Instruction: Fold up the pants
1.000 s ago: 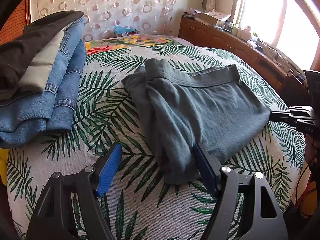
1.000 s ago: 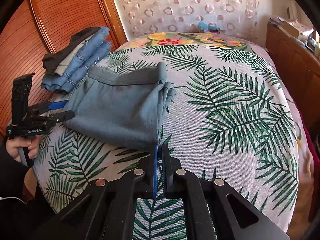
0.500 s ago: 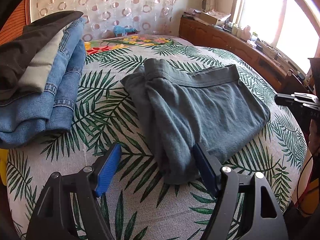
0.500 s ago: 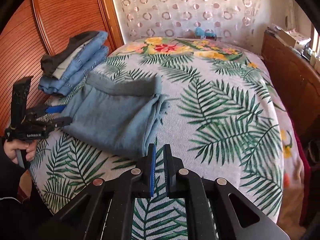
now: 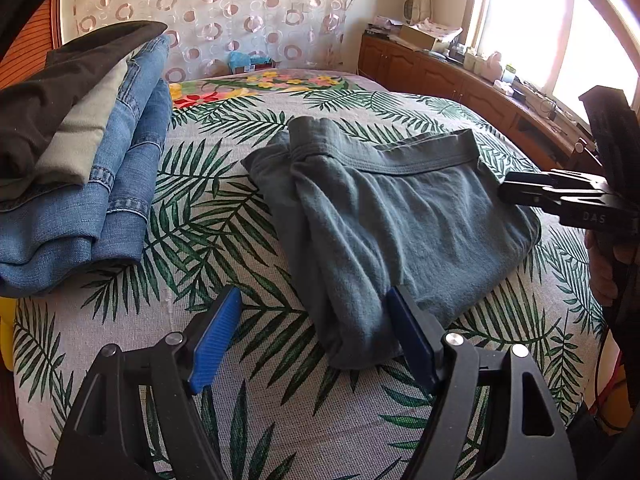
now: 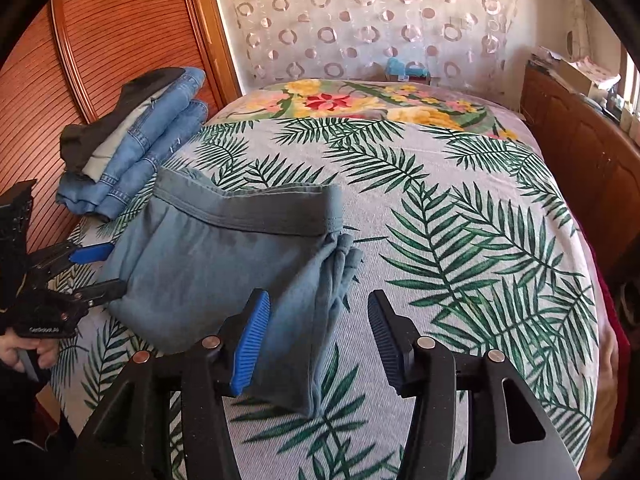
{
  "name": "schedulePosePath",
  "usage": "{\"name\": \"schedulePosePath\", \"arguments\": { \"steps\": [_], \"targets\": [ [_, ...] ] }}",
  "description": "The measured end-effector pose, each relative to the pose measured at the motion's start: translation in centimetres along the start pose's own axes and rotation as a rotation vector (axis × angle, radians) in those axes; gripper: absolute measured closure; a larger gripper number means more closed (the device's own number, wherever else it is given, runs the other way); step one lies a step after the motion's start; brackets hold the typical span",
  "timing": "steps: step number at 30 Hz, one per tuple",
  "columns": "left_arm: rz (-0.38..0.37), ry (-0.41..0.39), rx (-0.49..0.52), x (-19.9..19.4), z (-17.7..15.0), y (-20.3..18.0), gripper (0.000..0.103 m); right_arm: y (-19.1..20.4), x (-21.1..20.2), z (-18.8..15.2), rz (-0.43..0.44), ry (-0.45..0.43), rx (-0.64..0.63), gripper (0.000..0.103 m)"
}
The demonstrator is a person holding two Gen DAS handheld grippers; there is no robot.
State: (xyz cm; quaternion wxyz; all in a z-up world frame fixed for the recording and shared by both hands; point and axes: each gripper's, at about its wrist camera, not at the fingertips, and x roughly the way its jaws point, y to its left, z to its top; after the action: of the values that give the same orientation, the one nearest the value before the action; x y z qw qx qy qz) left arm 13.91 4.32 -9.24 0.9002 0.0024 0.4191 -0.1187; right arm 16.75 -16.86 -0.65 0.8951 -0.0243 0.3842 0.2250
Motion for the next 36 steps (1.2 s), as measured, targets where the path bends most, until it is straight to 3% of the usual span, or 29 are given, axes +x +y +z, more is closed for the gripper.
{"name": "schedulePosePath", "arguments": {
  "steps": [6, 17, 20, 23, 31, 36],
  "targets": [
    [-0.009, 0.006, -0.024, -0.1, 0.3, 0.3, 0.027, 0.1, 2.1, 1.0, -0.026, 0.022, -0.011, 0.05],
    [-0.018, -0.059, -0.027, 0.0, 4.6, 1.1, 0.027, 1.0, 3.0, 0.5, -0.057, -0.006, -0.062, 0.049],
    [-0.045, -0.046, -0.039, 1.1, 5.4, 1.4, 0.033, 1.0, 3.0, 0.4, -0.052, -0.007, -0.058, 0.049],
    [-0.039, -0.031, -0.042, 2.2, 5.8, 1.5, 0.038, 1.0, 2.9, 0.3, -0.052, -0.007, -0.06, 0.049],
    [-0.034, 0.009, -0.056, 4.1, 5.6, 1.9, 0.038, 0.9, 2.9, 0.3, -0.05, -0.008, -0.061, 0.048],
    [-0.015, -0.009, -0.032, 4.2, 5.4, 1.6, 0.038, 0.9, 2.9, 0.3, -0.047, -0.008, -0.06, 0.047]
  ]
}}
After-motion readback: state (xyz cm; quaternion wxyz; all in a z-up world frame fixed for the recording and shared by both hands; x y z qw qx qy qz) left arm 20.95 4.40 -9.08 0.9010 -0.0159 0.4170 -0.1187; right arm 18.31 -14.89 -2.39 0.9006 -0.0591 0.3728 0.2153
